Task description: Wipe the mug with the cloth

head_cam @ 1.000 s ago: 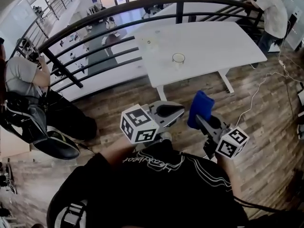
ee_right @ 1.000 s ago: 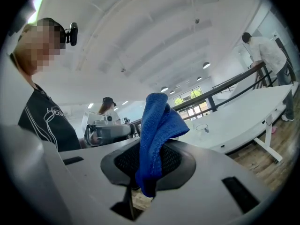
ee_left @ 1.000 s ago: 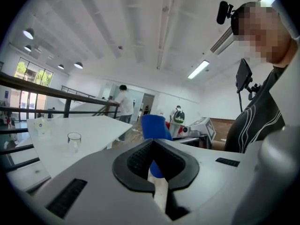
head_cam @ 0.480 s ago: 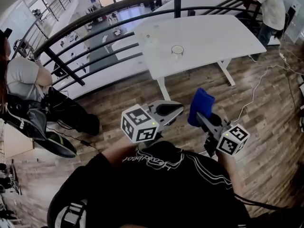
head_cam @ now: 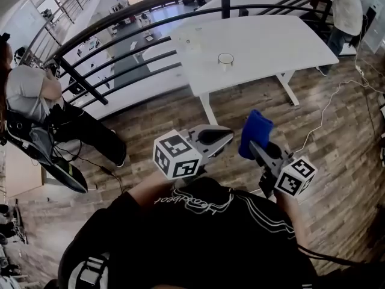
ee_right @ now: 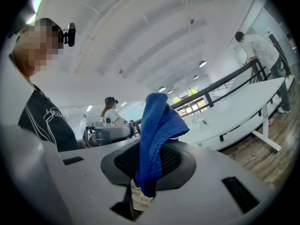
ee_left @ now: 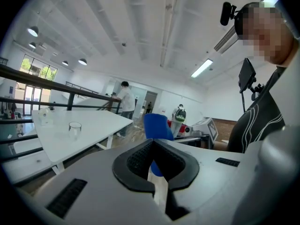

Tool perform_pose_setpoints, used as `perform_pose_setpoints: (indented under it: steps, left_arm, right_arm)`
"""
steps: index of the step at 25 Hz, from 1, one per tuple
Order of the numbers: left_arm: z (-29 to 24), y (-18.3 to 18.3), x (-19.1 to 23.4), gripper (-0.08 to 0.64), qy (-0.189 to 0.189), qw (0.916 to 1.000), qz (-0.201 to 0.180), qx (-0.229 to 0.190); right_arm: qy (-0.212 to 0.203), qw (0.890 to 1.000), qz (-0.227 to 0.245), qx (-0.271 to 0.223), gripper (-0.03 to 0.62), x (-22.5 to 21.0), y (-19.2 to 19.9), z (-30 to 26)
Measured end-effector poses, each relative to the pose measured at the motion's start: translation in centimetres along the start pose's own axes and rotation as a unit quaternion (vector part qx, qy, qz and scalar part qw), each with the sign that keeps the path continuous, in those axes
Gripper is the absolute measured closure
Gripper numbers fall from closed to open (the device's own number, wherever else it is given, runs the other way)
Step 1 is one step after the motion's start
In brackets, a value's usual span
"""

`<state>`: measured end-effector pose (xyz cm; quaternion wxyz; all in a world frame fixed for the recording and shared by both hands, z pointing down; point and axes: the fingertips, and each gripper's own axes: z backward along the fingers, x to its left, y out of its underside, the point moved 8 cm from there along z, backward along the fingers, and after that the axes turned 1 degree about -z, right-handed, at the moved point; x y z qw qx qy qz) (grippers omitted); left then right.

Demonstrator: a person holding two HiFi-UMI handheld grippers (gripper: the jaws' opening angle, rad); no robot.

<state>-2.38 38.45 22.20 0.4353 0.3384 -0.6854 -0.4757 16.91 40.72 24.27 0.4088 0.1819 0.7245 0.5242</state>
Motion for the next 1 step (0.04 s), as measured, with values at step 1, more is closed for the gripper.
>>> perform_pose_setpoints:
  steps: [1]
  left_arm:
    - [1.14, 0.41, 0.43, 0.552, 0.000, 1.0000, 0.000, 0.001]
  right_arm:
    - [-0.001, 1.000, -0.001, 0.001, 0.528, 0.77, 0.57, -0.98]
